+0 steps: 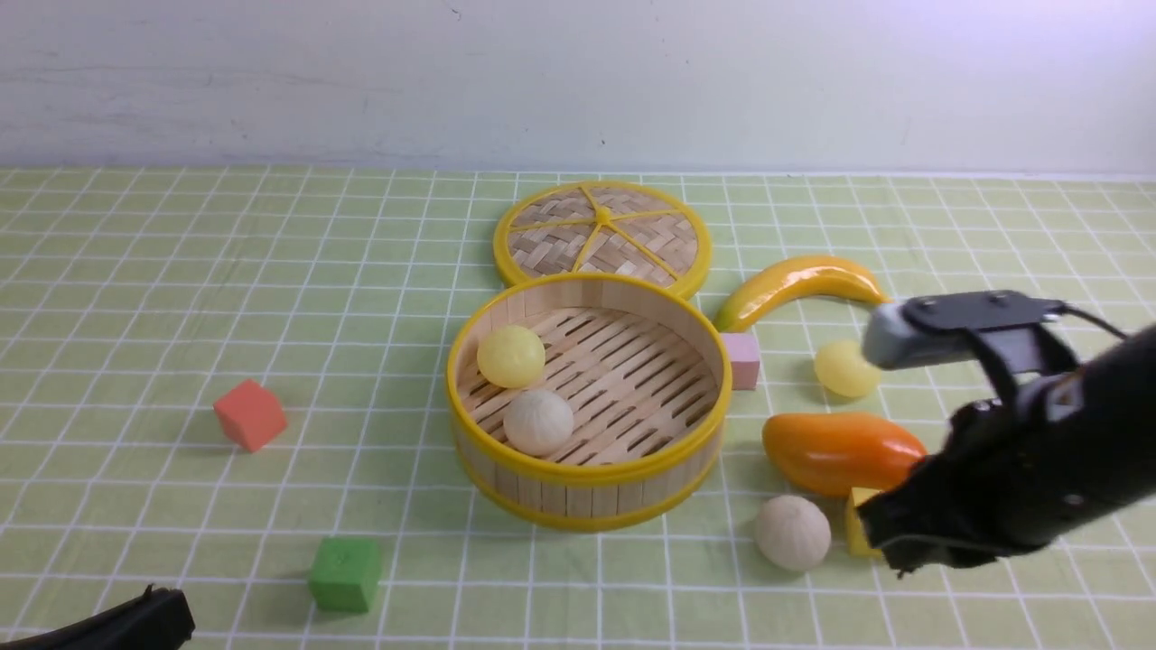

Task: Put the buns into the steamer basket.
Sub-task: Use the right arm to grab a steamed stuffed bun

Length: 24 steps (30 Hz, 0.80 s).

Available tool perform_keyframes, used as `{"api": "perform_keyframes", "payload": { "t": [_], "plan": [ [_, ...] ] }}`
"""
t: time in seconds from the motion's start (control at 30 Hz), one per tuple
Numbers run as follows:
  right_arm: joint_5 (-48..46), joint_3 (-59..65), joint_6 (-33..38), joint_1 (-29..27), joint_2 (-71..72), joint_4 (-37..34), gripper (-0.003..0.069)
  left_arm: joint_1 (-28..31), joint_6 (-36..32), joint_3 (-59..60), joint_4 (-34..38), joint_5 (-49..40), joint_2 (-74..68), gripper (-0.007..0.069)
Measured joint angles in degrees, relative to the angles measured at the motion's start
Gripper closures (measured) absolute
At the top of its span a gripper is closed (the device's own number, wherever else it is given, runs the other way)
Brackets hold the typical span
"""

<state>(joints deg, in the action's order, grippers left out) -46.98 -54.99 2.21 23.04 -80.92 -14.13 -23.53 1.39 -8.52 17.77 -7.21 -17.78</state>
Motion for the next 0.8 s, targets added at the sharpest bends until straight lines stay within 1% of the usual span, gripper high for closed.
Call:
{"api": "perform_keyframes", "payload": {
  "t": [0.07,0.1,0.13,0.17,0.2,0.23,0.3,0.33,0.37,0.43,0.63,0.73,0.8],
  "plan": [
    [0.6,-3.3,-3.5,1.1,-5.0,3.5,0.0587,0.0,0.0,0.0,0.0,0.0,0.0,0.0638],
    [1.0,-4.5,-4.6,1.2,-7.2,4.7,0.0566,0.0,0.0,0.0,0.0,0.0,0.0,0.0638],
    [1.1,-5.1,-4.8,1.3,-7.6,4.9,0.0561,0.0,0.0,0.0,0.0,0.0,0.0,0.0638],
    [1.5,-7.2,-6.6,1.4,-11.2,6.9,0.0517,0.0,0.0,0.0,0.0,0.0,0.0,0.0638],
    [1.6,-7.5,-6.8,1.4,-11.2,7.1,0.0517,0.0,0.0,0.0,0.0,0.0,0.0,0.0638],
    [2.4,-9.1,-7.5,1.4,-13.9,7.7,0.0475,0.0,0.0,0.0,0.0,0.0,0.0,0.0638],
    [3.6,-10.7,-7.6,1.4,-16.8,7.7,0.0423,0.0,0.0,0.0,0.0,0.0,0.0,0.0638],
    [3.7,-10.8,-7.6,1.4,-17.4,7.7,0.0413,0.0,0.0,0.0,0.0,0.0,0.0,0.0638],
    [4.9,-11.7,-7.6,1.4,-19.1,7.9,0.0381,0.0,0.0,0.0,0.0,0.0,0.0,0.0637],
    [6.1,-12.7,-7.6,1.4,-21.2,8.5,0.036,0.0,0.0,0.0,0.0,0.0,0.0,0.0637],
    [9.5,-13.9,-7.8,1.4,-25.4,8.8,0.0357,0.0,0.0,0.0,0.0,0.0,0.0,0.0637],
    [10.1,-14.0,-7.8,1.4,-26.4,8.9,0.0385,0.0,0.0,0.0,0.0,0.0,0.0,0.0636],
    [10.3,-14.2,-7.8,1.4,-26.6,9.0,0.0455,0.0,0.0,0.0,0.0,0.0,0.0,0.0634]
  ]
}}
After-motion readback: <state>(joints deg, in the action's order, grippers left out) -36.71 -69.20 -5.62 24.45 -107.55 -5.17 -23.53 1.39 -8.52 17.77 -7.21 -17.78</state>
